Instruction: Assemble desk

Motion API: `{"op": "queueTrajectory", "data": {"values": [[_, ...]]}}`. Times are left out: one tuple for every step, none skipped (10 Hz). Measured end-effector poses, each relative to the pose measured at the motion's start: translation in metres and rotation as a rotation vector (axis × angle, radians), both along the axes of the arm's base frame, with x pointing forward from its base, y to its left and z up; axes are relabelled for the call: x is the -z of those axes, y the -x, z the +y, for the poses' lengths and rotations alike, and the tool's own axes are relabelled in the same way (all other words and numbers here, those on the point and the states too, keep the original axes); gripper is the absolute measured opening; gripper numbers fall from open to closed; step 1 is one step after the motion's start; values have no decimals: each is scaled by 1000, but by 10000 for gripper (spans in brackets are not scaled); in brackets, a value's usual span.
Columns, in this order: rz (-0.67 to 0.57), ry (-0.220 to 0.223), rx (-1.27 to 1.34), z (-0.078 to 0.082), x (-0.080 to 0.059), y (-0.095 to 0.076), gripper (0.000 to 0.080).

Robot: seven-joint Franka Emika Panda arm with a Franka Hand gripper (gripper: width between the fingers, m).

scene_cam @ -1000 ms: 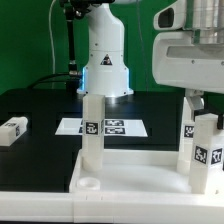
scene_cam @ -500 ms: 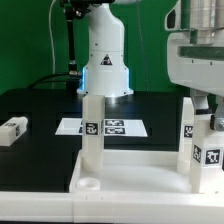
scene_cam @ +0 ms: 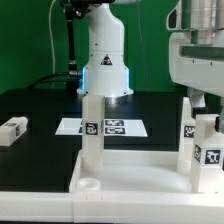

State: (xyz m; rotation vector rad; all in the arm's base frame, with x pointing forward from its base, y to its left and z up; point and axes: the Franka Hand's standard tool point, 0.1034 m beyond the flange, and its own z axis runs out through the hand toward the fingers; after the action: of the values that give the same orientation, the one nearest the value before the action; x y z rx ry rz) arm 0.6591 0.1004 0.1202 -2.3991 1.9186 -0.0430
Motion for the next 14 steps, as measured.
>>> {"op": "queueTrajectory", "data": {"values": [[-3,10,-113,1,0,0,620],[-5,20,-231,2,1,1,640],[-10,26,-303,2,1,0,640],[-14,31,-385,2,1,0,648],[-16,36,-454,2,1,0,648],[-18,40,-509,1,1,0,649],[-20,46,-593,1,1,0,649],[-20,60,-682,1,1,0,649],[-13,94,-800,2,2,1,649],[-11,109,-900,4,2,1,649],[-11,119,-991,5,2,1,649],[-16,124,-1050,7,2,1,649],[-16,128,-1134,7,2,1,649],[-17,131,-1169,7,2,1,649]]}}
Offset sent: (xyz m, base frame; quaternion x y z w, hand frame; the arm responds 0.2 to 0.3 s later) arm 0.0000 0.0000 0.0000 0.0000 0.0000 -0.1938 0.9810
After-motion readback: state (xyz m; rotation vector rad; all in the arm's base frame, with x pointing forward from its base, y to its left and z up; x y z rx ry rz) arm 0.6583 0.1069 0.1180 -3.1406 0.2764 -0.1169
